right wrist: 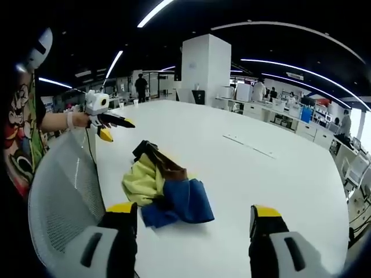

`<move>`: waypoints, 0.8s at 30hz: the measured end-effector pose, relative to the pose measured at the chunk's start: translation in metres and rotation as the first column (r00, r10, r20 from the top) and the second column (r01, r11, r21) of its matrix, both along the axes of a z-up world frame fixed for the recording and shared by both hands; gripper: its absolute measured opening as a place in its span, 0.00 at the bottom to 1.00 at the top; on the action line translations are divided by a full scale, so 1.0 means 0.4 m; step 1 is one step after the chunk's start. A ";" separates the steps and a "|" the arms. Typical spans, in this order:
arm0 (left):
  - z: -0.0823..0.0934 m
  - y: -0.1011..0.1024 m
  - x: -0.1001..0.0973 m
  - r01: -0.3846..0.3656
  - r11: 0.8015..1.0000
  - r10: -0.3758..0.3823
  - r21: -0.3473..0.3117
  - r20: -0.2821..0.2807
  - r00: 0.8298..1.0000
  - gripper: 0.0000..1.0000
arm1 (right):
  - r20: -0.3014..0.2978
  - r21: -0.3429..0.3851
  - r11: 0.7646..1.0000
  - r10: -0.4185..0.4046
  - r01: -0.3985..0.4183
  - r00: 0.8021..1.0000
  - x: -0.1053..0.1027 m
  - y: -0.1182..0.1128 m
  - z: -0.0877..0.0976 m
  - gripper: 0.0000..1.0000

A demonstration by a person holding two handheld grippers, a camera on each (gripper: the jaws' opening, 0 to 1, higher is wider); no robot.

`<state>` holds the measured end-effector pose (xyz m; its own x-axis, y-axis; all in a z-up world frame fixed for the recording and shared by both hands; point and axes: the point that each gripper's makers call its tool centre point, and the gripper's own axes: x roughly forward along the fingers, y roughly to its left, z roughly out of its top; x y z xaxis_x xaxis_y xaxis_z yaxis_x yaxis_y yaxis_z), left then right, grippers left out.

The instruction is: Fold the garment on the visible template until the final outline fits inside the template.

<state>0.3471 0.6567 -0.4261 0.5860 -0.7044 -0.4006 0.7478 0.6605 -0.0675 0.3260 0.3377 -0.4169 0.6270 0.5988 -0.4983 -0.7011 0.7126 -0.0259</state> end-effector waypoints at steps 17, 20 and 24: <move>0.014 0.010 -0.001 -0.004 1.000 0.004 0.006 0.006 1.000 0.70 | 0.008 0.002 0.999 -0.051 0.051 0.999 -0.001 -0.043 -0.001 0.81; 0.013 0.007 0.000 -0.001 1.000 0.001 0.001 0.005 1.000 0.70 | 0.009 0.009 0.998 -0.055 0.055 0.998 -0.001 -0.041 0.003 0.81; 0.015 0.000 0.000 0.001 1.000 -0.001 0.004 0.009 1.000 0.69 | -0.002 -0.003 0.999 -0.051 0.051 0.999 -0.004 -0.037 -0.005 0.82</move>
<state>0.3469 0.6568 -0.4202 0.5889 -0.7032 -0.3984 0.7490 0.6600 -0.0578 0.3243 0.3229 -0.4191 0.6558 0.5645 -0.5013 -0.6637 0.7475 -0.0266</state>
